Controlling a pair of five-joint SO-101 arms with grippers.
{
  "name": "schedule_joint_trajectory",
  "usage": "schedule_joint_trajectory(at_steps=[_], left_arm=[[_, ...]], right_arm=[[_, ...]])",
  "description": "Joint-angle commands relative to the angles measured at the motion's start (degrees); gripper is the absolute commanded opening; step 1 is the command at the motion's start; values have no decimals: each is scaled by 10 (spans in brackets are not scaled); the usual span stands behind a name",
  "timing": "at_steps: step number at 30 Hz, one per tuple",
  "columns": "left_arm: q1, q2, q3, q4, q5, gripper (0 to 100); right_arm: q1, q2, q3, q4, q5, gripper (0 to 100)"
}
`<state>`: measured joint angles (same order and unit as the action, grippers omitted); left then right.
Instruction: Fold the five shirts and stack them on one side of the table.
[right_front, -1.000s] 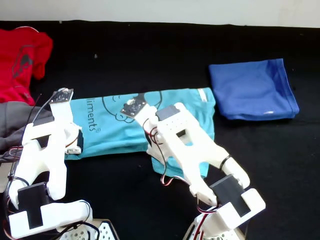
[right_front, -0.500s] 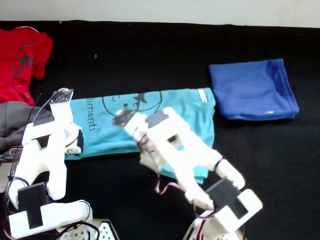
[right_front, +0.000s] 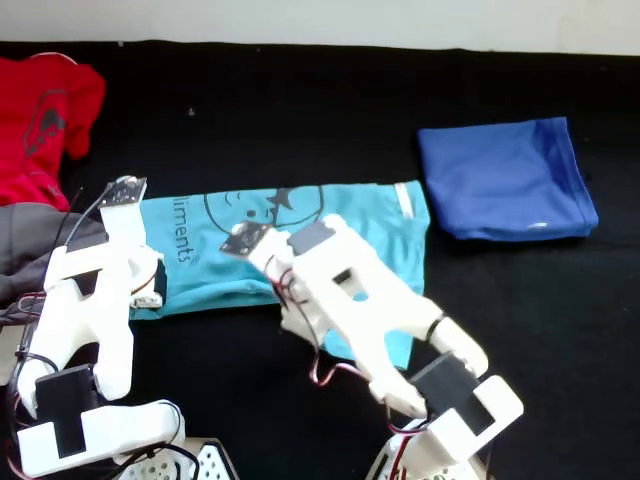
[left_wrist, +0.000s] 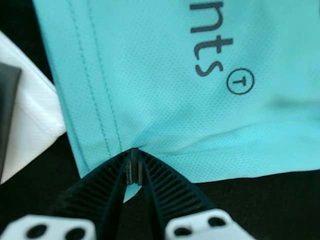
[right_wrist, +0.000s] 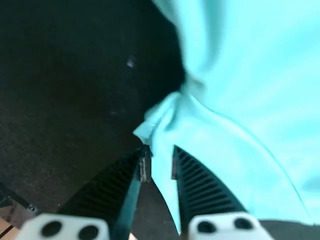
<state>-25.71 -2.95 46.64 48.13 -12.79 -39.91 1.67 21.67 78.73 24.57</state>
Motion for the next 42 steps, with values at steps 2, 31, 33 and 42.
schedule_joint_trajectory(at_steps=[2,31,33,42], left_arm=[[-15,1,2,-16,2,8],[-16,0,2,-16,2,8],[-16,0,2,-16,2,8],[-16,0,2,-16,2,8]], right_arm=[[27,-90,-53,58,8,81],[375,263,-293,-175,4,26],[383,276,-326,-150,4,26],[365,275,-470,50,6,26]])
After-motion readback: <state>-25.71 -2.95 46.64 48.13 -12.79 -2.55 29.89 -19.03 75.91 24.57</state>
